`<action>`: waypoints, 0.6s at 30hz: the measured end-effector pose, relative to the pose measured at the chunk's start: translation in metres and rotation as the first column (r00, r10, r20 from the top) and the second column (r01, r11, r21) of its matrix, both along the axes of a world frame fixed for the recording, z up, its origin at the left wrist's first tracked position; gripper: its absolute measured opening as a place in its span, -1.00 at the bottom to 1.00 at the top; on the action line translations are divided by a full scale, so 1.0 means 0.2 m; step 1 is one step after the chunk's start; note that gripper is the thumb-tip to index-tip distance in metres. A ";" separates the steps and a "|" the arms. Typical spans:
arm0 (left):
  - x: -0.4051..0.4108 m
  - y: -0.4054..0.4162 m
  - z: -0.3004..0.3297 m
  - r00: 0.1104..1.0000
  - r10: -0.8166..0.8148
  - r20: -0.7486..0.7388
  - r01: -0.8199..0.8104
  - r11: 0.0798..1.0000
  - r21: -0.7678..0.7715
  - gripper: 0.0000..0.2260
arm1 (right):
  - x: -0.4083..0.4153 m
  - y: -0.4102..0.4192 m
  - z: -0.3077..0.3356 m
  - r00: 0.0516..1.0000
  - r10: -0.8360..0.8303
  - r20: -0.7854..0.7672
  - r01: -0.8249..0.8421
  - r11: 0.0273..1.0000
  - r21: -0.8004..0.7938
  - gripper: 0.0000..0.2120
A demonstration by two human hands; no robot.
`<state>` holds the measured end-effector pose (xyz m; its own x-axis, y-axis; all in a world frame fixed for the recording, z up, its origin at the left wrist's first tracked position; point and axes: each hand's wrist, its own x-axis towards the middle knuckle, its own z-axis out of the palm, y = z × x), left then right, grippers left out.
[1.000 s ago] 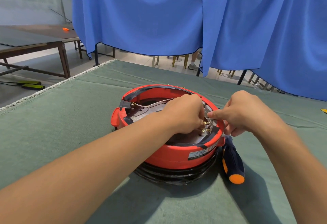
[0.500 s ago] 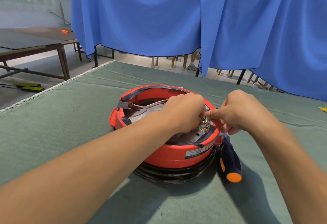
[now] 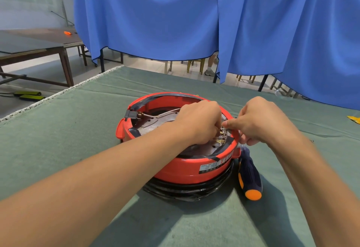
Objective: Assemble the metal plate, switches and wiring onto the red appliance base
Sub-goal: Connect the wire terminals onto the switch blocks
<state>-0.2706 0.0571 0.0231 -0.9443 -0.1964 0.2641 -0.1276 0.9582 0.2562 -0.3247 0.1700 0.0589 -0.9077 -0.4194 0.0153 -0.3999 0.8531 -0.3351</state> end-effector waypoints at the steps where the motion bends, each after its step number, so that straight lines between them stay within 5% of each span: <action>1: 0.00 0.00 0.00 1.000 -0.004 0.000 0.004 1.000 0.007 -0.87 | 0.00 0.00 0.00 1.000 0.000 0.002 0.000 1.000 0.004 -0.59; 18: 0.03 -0.01 0.03 1.000 0.000 0.031 -0.008 0.963 0.268 -0.85 | 0.00 0.01 0.01 0.999 -0.008 0.032 0.009 1.000 -0.017 -0.58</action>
<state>-0.2656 0.0548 0.0293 -0.9502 -0.2597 0.1721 -0.1430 0.8544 0.4996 -0.3238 0.1720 0.0603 -0.9115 -0.4114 -0.0066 -0.3813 0.8508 -0.3617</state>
